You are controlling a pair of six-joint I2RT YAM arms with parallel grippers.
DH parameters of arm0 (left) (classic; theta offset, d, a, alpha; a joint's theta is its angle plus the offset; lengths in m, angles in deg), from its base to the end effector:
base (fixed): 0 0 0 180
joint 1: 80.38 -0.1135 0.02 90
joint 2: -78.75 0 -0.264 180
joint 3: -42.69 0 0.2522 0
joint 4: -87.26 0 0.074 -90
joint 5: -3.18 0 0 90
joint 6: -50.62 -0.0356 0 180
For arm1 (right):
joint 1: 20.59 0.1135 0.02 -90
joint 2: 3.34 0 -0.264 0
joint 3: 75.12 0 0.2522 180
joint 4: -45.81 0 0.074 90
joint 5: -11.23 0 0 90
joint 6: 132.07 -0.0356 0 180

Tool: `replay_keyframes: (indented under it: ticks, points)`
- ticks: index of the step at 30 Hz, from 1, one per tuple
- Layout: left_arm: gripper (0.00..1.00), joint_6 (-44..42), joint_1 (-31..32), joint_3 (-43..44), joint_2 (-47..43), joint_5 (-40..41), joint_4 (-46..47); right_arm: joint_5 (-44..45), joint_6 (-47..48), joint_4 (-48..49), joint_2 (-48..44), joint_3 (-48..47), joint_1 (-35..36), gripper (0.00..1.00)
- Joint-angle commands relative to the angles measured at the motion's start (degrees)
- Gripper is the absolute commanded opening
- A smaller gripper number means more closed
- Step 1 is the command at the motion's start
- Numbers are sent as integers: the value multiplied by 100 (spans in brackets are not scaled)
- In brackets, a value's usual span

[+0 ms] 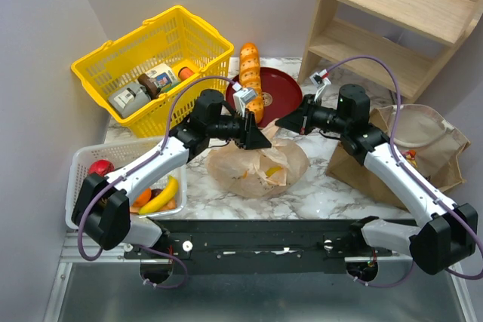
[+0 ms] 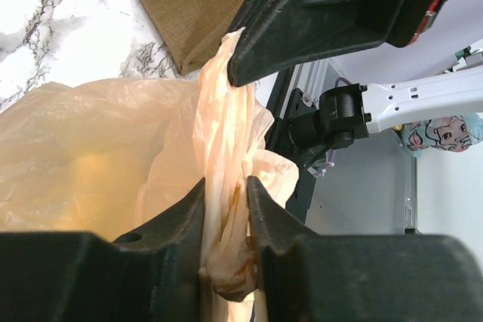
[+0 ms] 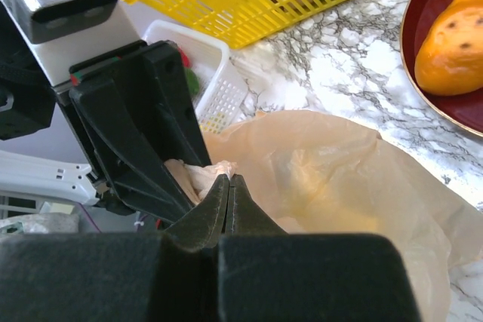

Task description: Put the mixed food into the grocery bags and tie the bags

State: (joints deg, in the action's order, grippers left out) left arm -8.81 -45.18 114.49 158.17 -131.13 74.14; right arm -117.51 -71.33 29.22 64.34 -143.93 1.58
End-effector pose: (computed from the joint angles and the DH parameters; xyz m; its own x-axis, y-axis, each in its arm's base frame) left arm 0.2427 -0.2016 0.3043 -0.7304 0.0699 -0.6794 0.6676 0.2830 -0.6886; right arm 0.2416 0.1225 0.3356 -0.6322 0.1541 -0.7593 -0.6234 0.4808 0.6166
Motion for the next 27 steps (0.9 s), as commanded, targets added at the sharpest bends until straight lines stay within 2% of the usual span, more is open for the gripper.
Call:
replay_keyframes:
  ticks: [1, 5, 13, 17, 23, 27]
  points:
    - [26, -104, -83, -135, -216, 46, -12, 183, 192, -121, -211, -191, 24, 1]
    - [16, -25, -162, -258, -286, 81, 76, 226, 341, -156, -378, -147, 24, 1]
    - [16, 213, -277, -495, -383, -139, 436, 315, 456, -271, -624, -6, 24, 1]
    - [4, 257, -303, -513, -383, -42, 428, 86, 639, -183, -747, 38, 85, 1]
    - [0, 406, -365, -539, -339, 10, 542, -19, 851, -236, -862, 196, 515, 1]
    - [0, 459, -374, -566, -313, 37, 577, 7, 930, -279, -774, 363, 1059, 1]
